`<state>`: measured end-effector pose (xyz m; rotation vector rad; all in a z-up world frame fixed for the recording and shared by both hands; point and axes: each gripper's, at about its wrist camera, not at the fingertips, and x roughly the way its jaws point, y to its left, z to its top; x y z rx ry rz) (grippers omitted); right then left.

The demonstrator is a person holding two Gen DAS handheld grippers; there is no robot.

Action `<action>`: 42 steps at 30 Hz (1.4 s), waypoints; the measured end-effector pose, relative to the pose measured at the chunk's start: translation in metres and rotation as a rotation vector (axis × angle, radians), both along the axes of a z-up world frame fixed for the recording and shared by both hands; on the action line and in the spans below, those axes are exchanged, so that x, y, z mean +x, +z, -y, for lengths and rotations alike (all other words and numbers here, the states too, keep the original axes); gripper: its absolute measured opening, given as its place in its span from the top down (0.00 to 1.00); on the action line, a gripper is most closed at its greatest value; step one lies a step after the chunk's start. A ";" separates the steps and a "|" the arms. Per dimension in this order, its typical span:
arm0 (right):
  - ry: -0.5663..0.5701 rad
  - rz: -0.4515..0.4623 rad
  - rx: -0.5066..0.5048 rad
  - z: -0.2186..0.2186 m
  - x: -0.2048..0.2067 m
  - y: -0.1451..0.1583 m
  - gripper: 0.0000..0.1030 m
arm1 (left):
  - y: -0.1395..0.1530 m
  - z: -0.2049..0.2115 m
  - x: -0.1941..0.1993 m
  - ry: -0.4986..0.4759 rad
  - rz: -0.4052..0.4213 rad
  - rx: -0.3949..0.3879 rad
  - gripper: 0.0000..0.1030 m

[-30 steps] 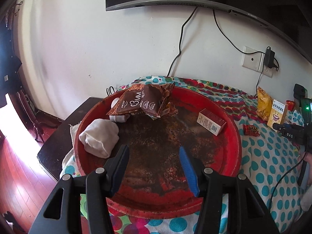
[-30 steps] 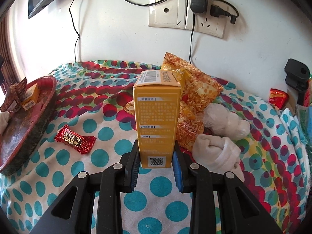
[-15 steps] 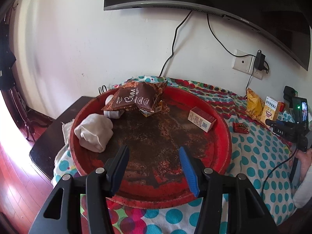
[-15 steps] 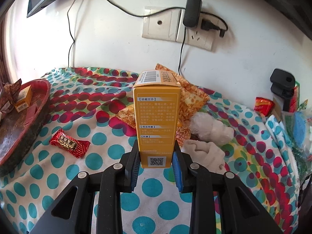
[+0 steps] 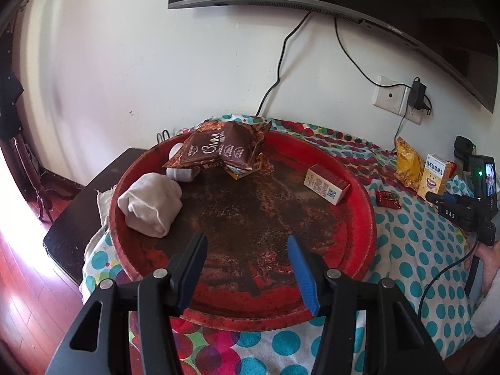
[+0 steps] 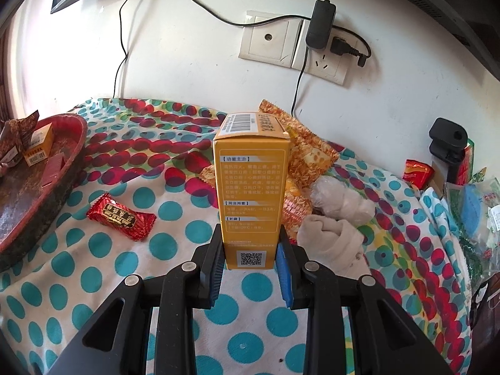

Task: Organize objects
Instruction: 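Carry the yellow medicine box toward the red tray with the right gripper, then lower the yellow box onto the tray and open the right gripper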

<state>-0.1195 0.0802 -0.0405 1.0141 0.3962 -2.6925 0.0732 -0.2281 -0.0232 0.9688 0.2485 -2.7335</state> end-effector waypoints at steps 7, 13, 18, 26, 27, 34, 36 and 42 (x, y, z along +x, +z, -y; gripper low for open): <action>0.026 0.024 -0.019 0.009 0.005 0.007 0.73 | 0.000 0.003 0.001 0.011 -0.005 -0.002 0.47; 0.105 0.033 -0.064 0.034 0.022 0.023 0.72 | -0.003 0.006 0.001 0.031 -0.003 -0.010 0.47; 0.185 0.038 -0.095 0.065 0.040 0.035 0.72 | -0.002 0.010 0.002 0.050 -0.012 -0.012 0.47; 0.310 0.033 -0.109 0.114 0.069 0.042 0.72 | -0.003 0.018 0.003 0.077 -0.013 0.010 0.47; 0.322 0.038 -0.110 0.119 0.072 0.041 0.72 | -0.003 0.018 0.003 0.078 -0.013 0.007 0.47; 0.399 0.071 -0.126 0.150 0.087 0.039 0.72 | -0.004 0.018 0.003 0.084 -0.014 -0.001 0.47; 0.412 0.078 -0.123 0.157 0.088 0.039 0.72 | -0.004 0.018 0.002 0.084 -0.012 0.000 0.47; 0.441 0.135 -0.118 0.183 0.083 0.029 0.72 | -0.006 0.019 0.002 0.093 -0.007 -0.006 0.47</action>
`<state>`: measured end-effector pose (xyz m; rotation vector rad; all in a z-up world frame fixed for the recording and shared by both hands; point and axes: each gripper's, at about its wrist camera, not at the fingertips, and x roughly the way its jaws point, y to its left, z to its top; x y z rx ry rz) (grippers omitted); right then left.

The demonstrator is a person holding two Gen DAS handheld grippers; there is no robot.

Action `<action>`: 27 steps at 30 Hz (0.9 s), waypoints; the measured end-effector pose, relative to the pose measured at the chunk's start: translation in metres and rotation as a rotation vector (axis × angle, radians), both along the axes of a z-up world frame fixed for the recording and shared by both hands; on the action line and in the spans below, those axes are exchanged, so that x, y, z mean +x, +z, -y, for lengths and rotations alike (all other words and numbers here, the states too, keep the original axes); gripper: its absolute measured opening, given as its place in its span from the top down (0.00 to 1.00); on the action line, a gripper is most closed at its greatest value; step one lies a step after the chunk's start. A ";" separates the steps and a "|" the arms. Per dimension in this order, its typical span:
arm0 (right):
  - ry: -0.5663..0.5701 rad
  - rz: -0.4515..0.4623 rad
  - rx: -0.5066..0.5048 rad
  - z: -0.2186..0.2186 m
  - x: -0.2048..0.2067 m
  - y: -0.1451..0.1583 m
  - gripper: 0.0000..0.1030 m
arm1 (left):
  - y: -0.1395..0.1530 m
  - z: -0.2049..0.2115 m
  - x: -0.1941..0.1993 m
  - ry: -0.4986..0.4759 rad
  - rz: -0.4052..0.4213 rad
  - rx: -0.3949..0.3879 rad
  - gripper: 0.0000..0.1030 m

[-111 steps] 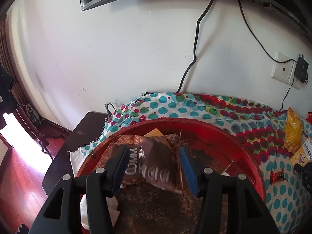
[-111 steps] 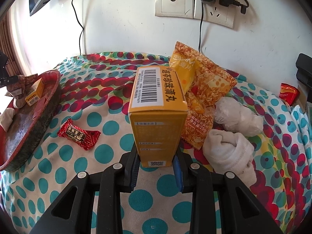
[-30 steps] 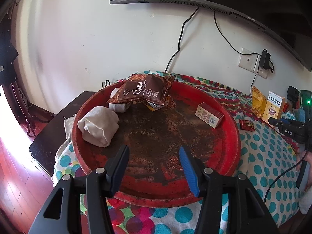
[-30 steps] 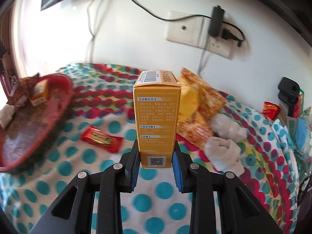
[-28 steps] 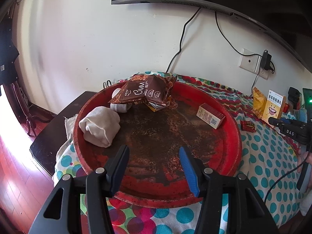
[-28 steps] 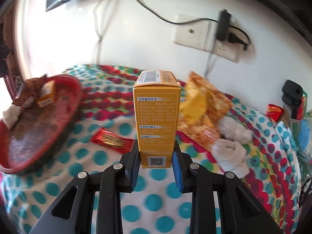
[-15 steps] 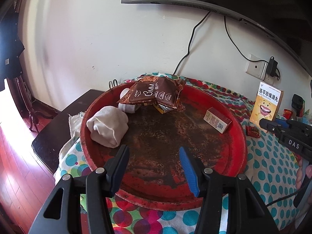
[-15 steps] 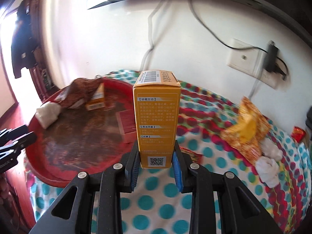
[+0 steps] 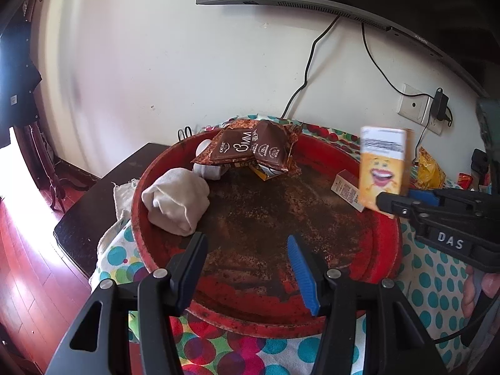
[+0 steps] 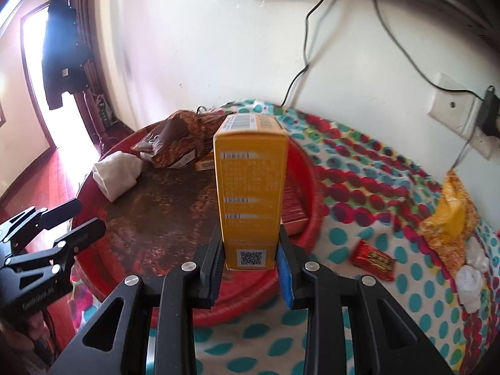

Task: Organize objects
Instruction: 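Lower the yellow box onto the tray and open the right gripper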

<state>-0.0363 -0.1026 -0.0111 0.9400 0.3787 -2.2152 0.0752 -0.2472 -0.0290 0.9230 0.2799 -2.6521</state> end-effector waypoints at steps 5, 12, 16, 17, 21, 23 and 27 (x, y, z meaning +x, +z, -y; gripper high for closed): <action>0.003 0.039 -0.009 0.013 -0.010 -0.001 0.72 | 0.001 -0.001 -0.001 -0.001 -0.003 -0.007 0.47; 0.001 0.032 0.012 0.024 -0.011 -0.011 0.73 | -0.001 0.003 -0.001 0.005 0.001 0.010 0.47; 0.000 0.011 0.027 0.028 -0.011 -0.013 0.73 | -0.001 0.004 -0.001 0.004 0.003 0.014 0.47; -0.002 0.000 0.032 0.029 -0.012 -0.013 0.73 | -0.001 0.003 -0.001 0.006 0.004 0.013 0.47; -0.004 -0.011 0.040 0.038 -0.022 -0.014 0.73 | -0.001 0.002 -0.001 0.006 0.004 0.009 0.47; -0.004 -0.008 0.036 0.041 -0.029 -0.014 0.73 | -0.003 0.003 -0.002 0.003 0.010 0.012 0.47; 0.008 -0.003 0.051 0.050 -0.045 -0.018 0.73 | -0.005 0.002 -0.004 0.000 0.019 0.011 0.47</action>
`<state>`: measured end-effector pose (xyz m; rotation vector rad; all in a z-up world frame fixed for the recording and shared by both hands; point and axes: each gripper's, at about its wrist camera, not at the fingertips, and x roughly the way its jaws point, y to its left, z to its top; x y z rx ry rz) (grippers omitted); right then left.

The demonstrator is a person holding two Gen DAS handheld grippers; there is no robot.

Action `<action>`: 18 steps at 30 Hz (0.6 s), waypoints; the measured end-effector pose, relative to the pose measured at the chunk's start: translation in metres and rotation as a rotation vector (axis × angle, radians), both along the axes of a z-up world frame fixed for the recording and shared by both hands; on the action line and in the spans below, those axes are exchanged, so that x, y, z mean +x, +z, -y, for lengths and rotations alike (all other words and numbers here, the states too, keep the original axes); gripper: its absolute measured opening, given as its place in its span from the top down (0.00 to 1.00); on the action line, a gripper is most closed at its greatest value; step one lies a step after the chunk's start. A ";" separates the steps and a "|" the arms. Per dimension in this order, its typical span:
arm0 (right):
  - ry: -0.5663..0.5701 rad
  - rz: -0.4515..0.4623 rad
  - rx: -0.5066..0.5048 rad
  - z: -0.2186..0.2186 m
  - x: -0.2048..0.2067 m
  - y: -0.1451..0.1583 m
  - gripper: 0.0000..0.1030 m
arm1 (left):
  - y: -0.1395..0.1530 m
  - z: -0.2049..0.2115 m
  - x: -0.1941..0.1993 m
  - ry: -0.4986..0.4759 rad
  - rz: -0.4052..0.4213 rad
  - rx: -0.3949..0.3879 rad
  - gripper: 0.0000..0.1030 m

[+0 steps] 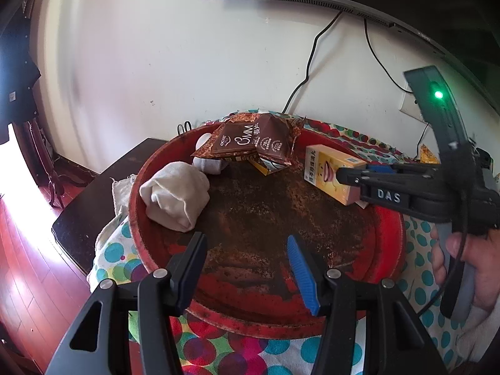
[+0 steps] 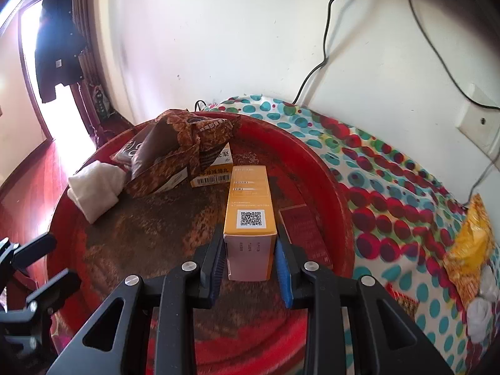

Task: Organize objects
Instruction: 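Lower the yellow box onto the tray and open the right gripper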

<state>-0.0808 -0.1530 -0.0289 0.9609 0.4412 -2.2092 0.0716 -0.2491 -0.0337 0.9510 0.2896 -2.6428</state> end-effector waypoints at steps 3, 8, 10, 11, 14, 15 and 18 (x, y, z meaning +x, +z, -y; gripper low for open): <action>0.000 0.006 0.000 0.005 -0.007 -0.004 0.73 | 0.000 -0.001 -0.001 -0.005 0.001 -0.009 0.47; -0.005 0.009 0.007 0.009 -0.013 -0.010 0.73 | -0.001 0.001 0.000 -0.009 0.002 -0.003 0.47; -0.008 0.008 0.009 0.010 -0.013 -0.011 0.73 | -0.001 0.003 0.000 -0.007 0.002 0.003 0.47; -0.007 0.013 0.009 0.010 -0.014 -0.012 0.73 | -0.002 0.003 0.000 -0.005 0.003 0.006 0.47; 0.007 0.018 0.006 0.009 -0.013 -0.012 0.72 | -0.003 0.004 -0.001 -0.003 0.010 0.010 0.47; 0.010 0.016 0.004 0.009 -0.012 -0.011 0.72 | -0.004 0.004 -0.001 -0.004 0.013 0.010 0.47; 0.014 -0.001 -0.018 0.005 -0.008 -0.007 0.67 | -0.004 0.002 -0.001 -0.008 0.015 0.004 0.47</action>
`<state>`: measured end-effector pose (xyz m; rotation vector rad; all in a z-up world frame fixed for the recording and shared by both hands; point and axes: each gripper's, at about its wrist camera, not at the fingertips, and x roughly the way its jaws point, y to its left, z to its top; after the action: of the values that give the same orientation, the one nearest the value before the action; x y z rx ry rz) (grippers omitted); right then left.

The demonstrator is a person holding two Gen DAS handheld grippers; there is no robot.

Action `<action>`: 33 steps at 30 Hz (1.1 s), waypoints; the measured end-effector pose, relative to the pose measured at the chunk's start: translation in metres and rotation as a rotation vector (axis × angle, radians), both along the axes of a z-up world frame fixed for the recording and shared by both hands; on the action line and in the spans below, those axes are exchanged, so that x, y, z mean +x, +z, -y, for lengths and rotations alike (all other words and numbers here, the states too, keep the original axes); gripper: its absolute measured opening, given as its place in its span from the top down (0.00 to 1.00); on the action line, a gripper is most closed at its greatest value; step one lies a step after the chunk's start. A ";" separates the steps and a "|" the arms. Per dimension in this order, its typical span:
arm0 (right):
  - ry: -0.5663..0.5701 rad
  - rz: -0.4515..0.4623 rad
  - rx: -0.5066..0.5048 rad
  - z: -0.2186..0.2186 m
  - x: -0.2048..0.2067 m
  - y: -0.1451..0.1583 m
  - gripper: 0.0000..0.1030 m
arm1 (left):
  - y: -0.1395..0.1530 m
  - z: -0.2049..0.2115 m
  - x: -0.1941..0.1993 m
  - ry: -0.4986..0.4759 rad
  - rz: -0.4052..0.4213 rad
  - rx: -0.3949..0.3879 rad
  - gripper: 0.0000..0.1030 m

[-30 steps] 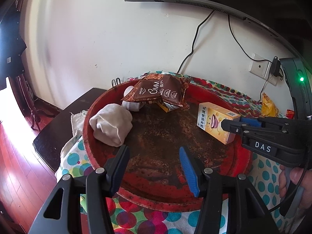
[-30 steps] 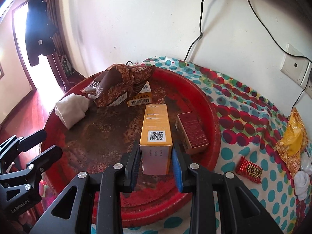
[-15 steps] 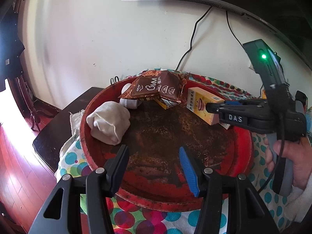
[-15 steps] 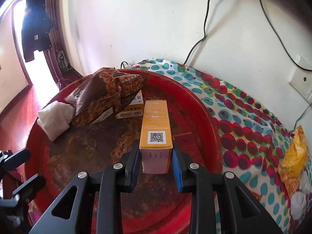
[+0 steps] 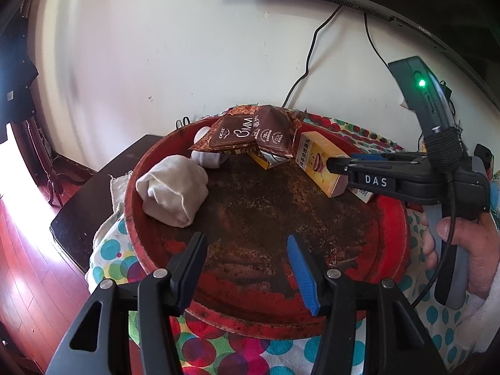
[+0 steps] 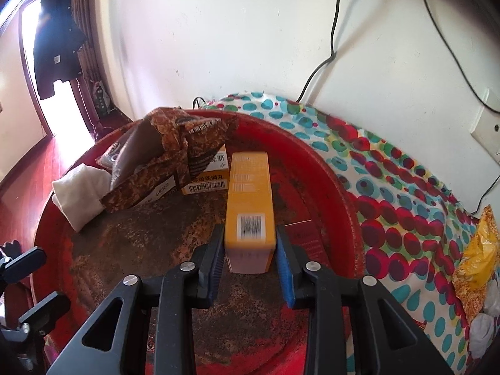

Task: Organize objects
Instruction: 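Lower the yellow box onto the tray and open the right gripper, then grasp the white sock on the bedspread with the right gripper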

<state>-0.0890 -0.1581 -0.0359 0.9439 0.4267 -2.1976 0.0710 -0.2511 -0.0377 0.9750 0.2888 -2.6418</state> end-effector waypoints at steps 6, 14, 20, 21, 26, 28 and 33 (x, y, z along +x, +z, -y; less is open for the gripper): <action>0.003 -0.026 -0.013 -0.013 0.010 0.010 0.61 | -0.003 -0.007 -0.002 -0.017 0.010 -0.021 0.47; -0.100 -0.041 -0.066 -0.086 0.005 0.023 0.56 | -0.005 -0.016 -0.004 -0.038 0.012 -0.048 0.47; -0.281 -0.059 -0.059 -0.181 -0.015 0.018 0.52 | -0.005 -0.029 -0.007 -0.078 0.012 -0.079 0.47; -0.314 -0.051 -0.057 -0.198 -0.021 0.015 0.52 | -0.005 -0.031 -0.007 -0.088 0.009 -0.082 0.47; -0.444 -0.044 -0.026 -0.268 -0.036 0.004 0.52 | -0.003 -0.044 -0.007 -0.136 -0.004 -0.117 0.47; -0.471 -0.048 -0.014 -0.288 -0.039 0.001 0.52 | -0.002 -0.048 -0.008 -0.154 -0.004 -0.124 0.47; -0.482 0.016 -0.059 -0.324 -0.053 -0.003 0.52 | 0.008 -0.062 -0.009 -0.201 -0.033 -0.116 0.47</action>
<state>-0.1418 0.1658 -0.0391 1.1193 0.1309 -2.6115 0.0620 -0.1889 -0.0296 0.9687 0.0460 -2.8207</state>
